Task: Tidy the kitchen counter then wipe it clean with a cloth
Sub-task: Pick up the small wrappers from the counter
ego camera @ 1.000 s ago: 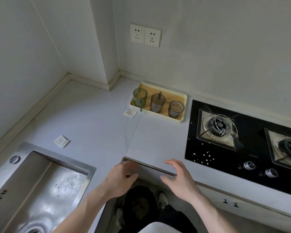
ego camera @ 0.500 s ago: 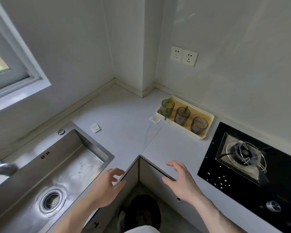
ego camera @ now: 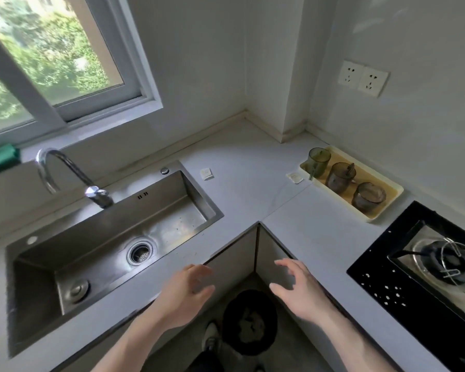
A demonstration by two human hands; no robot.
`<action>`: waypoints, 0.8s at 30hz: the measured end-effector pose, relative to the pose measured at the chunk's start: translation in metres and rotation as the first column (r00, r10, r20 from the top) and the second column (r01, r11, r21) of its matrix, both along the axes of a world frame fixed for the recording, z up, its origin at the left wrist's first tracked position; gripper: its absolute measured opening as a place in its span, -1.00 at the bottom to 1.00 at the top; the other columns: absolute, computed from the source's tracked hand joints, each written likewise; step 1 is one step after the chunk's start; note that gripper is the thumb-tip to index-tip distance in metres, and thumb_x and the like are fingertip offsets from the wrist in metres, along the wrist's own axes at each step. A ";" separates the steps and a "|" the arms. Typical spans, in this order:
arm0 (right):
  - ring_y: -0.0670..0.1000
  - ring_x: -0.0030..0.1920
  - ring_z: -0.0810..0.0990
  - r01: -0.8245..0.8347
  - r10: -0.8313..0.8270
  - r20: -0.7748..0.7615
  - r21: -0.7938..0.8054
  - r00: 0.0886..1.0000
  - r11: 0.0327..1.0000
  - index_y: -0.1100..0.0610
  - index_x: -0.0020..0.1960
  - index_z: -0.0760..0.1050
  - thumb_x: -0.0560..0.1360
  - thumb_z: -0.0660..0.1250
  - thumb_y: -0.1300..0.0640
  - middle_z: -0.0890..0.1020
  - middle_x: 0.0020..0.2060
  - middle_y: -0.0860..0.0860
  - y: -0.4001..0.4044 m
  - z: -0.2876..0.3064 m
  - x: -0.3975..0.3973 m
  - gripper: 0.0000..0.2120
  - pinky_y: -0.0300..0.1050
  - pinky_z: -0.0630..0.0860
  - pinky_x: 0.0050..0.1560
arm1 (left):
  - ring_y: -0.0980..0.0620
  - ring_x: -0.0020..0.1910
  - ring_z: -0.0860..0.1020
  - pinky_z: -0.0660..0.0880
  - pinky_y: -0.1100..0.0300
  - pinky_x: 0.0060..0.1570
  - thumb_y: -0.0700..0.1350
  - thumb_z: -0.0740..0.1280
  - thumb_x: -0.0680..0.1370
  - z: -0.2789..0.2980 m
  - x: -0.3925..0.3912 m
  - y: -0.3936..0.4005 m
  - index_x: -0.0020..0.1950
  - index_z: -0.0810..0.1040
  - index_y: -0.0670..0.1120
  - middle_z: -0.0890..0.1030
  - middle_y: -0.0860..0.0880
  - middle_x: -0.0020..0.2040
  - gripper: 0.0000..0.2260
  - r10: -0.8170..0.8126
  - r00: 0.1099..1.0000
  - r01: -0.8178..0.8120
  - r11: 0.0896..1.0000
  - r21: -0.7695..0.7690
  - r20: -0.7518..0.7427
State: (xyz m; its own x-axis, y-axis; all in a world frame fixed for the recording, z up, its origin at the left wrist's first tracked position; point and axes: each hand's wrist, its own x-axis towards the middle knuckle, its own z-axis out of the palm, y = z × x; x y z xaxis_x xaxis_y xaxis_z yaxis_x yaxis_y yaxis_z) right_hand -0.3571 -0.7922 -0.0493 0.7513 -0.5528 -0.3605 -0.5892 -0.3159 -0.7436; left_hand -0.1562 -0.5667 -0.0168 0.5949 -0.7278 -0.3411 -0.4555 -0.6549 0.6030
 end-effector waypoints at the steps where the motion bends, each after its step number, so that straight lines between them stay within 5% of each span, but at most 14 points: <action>1: -0.23 0.36 0.36 -0.012 0.012 0.010 0.002 1.000 1.000 -0.17 0.41 0.40 0.52 0.41 -0.07 0.33 0.35 -0.30 0.004 -0.001 0.000 -0.52 -0.07 0.39 0.44 | 0.30 0.08 0.56 0.47 0.34 0.09 0.11 0.35 0.57 0.000 -0.001 0.006 0.22 0.47 0.27 0.52 0.24 0.20 -0.76 0.006 1.000 -0.006 1.000 0.007 -0.003; 7: -0.24 0.32 0.40 -0.081 0.081 0.034 -0.001 0.996 0.997 -0.25 0.38 0.39 0.51 0.42 -0.10 0.35 0.32 -0.36 0.025 0.006 0.012 -0.53 -0.09 0.45 0.37 | 0.27 0.10 0.55 0.54 0.21 0.12 0.12 0.34 0.56 0.012 0.004 0.033 0.19 0.48 0.28 0.51 0.22 0.19 -0.79 0.082 0.997 -0.082 0.996 -0.019 -0.010; 14: -0.24 0.27 0.45 -0.236 0.238 0.050 -0.052 0.970 0.970 -0.26 0.34 0.42 0.49 0.46 -0.08 0.40 0.28 -0.35 0.072 0.022 0.079 -0.54 -0.11 0.47 0.33 | 0.22 0.20 0.50 0.42 0.30 0.13 0.10 0.31 0.59 0.027 0.030 0.092 0.34 0.48 0.17 0.46 0.21 0.27 -0.69 0.209 0.978 -0.209 0.977 -0.044 -0.001; 24: -0.26 0.26 0.42 -0.500 0.502 0.078 -0.047 0.861 0.865 -0.32 0.30 0.36 0.51 0.42 -0.11 0.39 0.26 -0.37 0.238 0.029 0.226 -0.57 -0.16 0.44 0.26 | 0.18 0.23 0.50 0.46 0.18 0.27 0.15 0.32 0.55 0.006 0.112 0.300 0.33 0.50 0.16 0.45 0.19 0.32 -0.64 0.468 0.883 -0.469 0.882 0.047 0.031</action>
